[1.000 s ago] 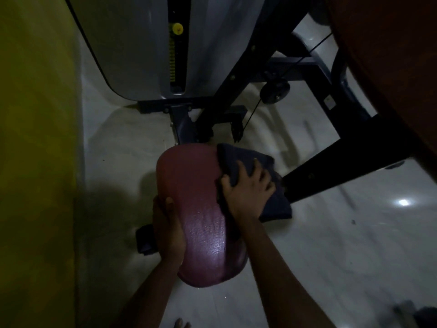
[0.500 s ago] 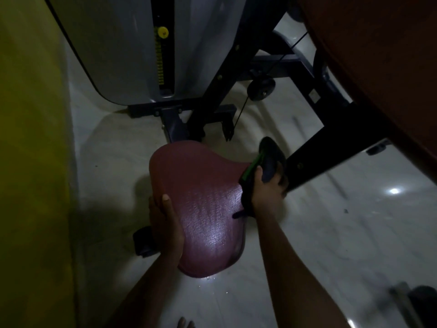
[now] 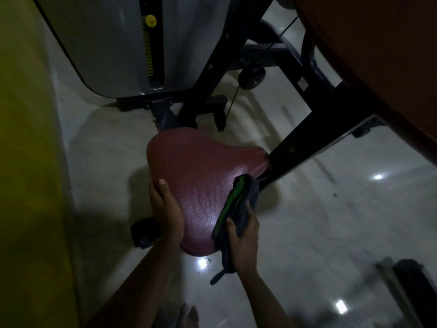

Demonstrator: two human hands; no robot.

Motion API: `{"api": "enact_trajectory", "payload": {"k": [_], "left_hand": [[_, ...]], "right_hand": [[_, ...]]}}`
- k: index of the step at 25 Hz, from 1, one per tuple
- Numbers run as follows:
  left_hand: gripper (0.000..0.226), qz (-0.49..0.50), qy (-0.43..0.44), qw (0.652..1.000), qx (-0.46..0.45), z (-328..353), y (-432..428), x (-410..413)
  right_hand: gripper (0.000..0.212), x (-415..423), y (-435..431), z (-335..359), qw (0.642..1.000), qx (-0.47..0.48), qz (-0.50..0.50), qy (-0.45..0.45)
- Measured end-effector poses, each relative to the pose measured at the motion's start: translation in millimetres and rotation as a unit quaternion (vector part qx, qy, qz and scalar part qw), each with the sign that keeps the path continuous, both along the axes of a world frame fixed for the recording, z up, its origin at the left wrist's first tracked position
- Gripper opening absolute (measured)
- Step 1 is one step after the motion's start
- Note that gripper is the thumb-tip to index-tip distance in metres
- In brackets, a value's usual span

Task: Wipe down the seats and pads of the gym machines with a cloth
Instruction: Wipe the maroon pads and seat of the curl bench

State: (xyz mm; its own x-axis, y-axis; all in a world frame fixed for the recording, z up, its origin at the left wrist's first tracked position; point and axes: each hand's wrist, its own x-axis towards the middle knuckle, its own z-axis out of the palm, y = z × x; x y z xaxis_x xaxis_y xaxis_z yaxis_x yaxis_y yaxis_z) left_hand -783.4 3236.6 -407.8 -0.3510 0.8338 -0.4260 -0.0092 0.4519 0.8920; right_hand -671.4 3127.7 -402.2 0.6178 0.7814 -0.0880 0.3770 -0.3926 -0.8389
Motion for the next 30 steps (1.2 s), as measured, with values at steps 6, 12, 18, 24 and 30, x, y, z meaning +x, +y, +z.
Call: {"api": "enact_trajectory", "payload": {"k": [6, 12, 18, 24, 30], "left_hand": [[0.095, 0.012, -0.029, 0.999, -0.006, -0.5, -3.7, 2.2], [0.069, 0.032, -0.257, 0.964, -0.062, 25.4, -12.8, -15.4], [0.053, 0.179, -0.263, 0.944, -0.081, 15.6, -36.9, -59.1], [0.051, 0.196, -0.238, 0.947, -0.091, 3.3, -17.6, -75.5], [0.053, 0.173, -0.245, 0.950, -0.088, -0.5, 13.3, -57.2]], "right_hand": [[0.076, 25.8, 47.3, -13.2, 0.998, -0.021, -0.062, -0.003], [0.060, -16.8, -36.1, -19.0, 0.925, -0.035, 0.173, -0.336], [0.064, -30.2, 19.7, -4.5, 0.728, 0.010, 0.478, -0.491], [0.052, -54.9, 112.7, 9.9, 0.641, 0.015, 0.609, -0.467], [0.066, -68.1, 214.3, 22.8, 0.681, -0.029, 0.590, -0.433]]}}
